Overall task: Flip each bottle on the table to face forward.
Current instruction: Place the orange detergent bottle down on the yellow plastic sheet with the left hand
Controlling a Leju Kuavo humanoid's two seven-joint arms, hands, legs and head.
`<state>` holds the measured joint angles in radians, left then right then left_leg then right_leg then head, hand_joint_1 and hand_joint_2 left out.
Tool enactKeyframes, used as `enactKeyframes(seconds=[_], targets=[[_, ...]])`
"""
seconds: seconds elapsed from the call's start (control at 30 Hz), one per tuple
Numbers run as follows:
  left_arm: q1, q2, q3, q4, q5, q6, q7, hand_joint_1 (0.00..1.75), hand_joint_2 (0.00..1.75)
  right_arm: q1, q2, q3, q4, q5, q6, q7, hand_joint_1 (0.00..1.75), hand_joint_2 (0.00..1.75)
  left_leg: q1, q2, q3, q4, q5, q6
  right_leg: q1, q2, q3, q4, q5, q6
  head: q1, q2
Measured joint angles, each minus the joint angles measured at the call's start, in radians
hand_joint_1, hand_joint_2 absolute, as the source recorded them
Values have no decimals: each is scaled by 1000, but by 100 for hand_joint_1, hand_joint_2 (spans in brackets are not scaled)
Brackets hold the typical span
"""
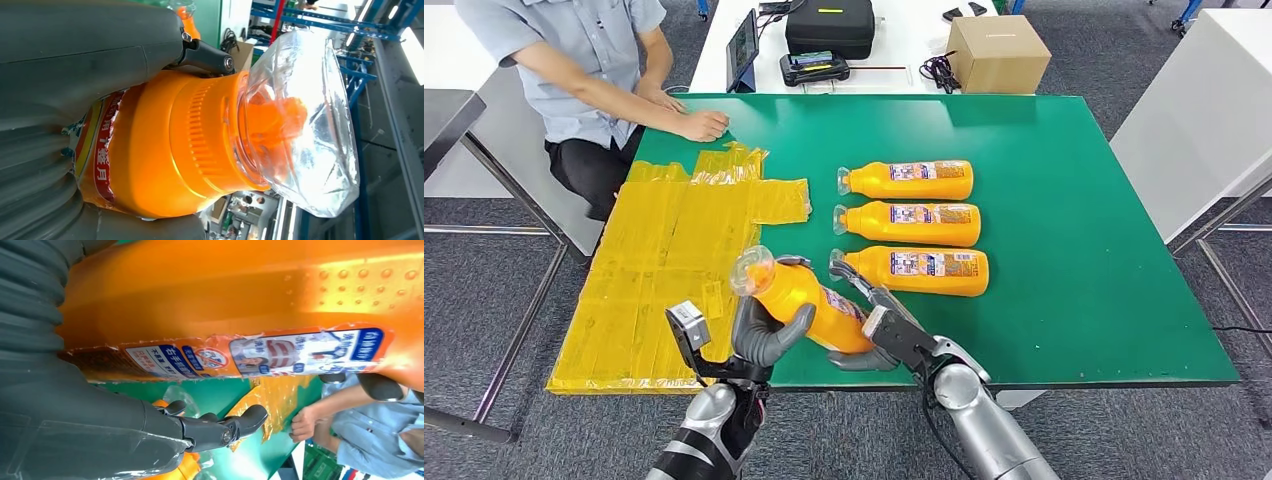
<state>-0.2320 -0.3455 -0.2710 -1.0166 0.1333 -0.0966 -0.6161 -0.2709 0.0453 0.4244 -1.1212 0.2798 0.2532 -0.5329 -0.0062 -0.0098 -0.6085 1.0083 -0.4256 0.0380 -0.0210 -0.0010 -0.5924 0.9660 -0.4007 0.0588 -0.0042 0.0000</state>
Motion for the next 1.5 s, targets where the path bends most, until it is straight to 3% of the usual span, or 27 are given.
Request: enactKeyframes(seconds=[0.2, 0.47, 0.53, 0.63, 0.73, 0.93, 1.5], targets=[[12, 2, 3, -37, -5, 11, 1, 175, 175, -4, 6, 0, 0, 2, -4, -1, 0, 175, 0, 0, 0, 0, 0, 0, 0, 0, 0, 0, 0, 0, 0, 0], [49, 9, 4, -148, -125, 119, 3, 175, 175, 4, 11, -18, -5, 18, -27, -1, 0, 175, 0, 0, 0, 0, 0, 0, 0, 0, 0, 0, 0, 0, 0, 0], [59, 11, -4, -188, -230, 201, 5, 175, 175, 13, 11, -22, -12, 26, -31, -1, 0, 175, 0, 0, 0, 0, 0, 0, 0, 0, 0, 0, 0, 0, 0, 0], [76, 18, -24, -259, -512, 387, 47, 175, 175, 33, 10, -34, -38, 37, -39, -1, 0, 175, 0, 0, 0, 0, 0, 0, 0, 0, -1, 0, 0, 0, 0, 0], [90, 25, -42, -315, -700, 469, 107, 175, 175, 53, 10, -47, -67, 43, -45, 0, 0, 175, 0, 0, 0, 0, 0, 0, 0, 0, -1, 0, 0, 0, 0, 0], [100, 28, -59, -369, -787, 477, 165, 175, 175, 90, 11, -67, -117, 52, -48, 0, 0, 175, 0, 0, 0, 0, 0, 0, 0, 0, -1, 0, 0, 0, 0, 0], [106, 28, -61, -397, -791, 477, 169, 175, 175, 108, 11, -74, -145, 53, -49, 0, 0, 175, 0, 0, 0, 0, 0, 0, 0, 0, -1, 0, 0, 0, 0, 0]])
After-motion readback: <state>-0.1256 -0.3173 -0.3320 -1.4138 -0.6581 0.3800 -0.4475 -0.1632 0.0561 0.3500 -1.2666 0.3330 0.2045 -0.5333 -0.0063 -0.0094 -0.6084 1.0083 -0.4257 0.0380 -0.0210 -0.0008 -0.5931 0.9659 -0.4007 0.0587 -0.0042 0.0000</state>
